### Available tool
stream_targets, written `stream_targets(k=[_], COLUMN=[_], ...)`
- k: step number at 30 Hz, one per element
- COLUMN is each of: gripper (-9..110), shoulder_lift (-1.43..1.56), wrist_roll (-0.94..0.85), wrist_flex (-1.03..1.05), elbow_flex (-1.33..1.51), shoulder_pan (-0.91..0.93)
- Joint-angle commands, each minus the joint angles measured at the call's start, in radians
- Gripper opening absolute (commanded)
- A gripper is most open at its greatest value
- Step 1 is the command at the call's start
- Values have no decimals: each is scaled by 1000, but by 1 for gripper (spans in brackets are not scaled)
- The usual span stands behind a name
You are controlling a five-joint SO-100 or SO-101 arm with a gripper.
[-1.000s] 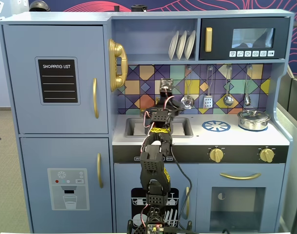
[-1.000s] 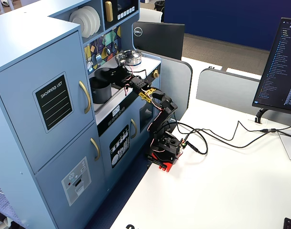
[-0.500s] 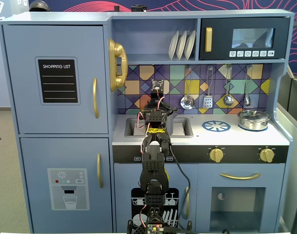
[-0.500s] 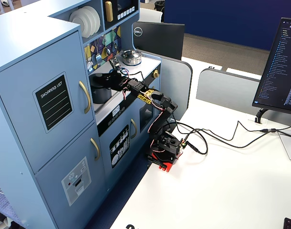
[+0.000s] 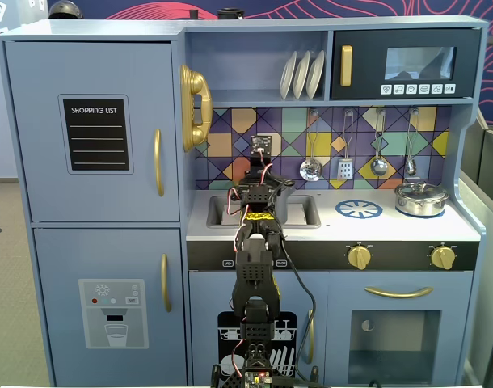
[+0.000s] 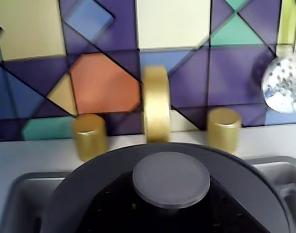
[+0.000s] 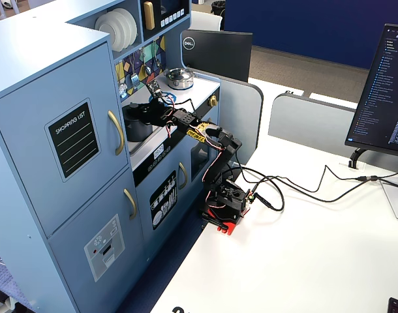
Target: Pick up the lid from the counter and put it on the gray recipient
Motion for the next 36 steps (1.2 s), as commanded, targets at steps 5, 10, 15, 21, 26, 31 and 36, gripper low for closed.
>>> stream_targets(k=[5, 10, 15, 21, 26, 31, 36], gripper=[0, 0, 0, 7, 18, 18, 15], shoulder_lift=[-8, -23, -26, 15, 94, 235, 456], wrist_roll=[-15, -32, -55, -52, -46, -38, 14], wrist_flex=[-38, -54, -66, -46, 61, 222, 558], elbow_flex=[-18, -18, -18, 11, 38, 52, 25], shoulder_pan=[31, 49, 57, 54, 51, 38, -15])
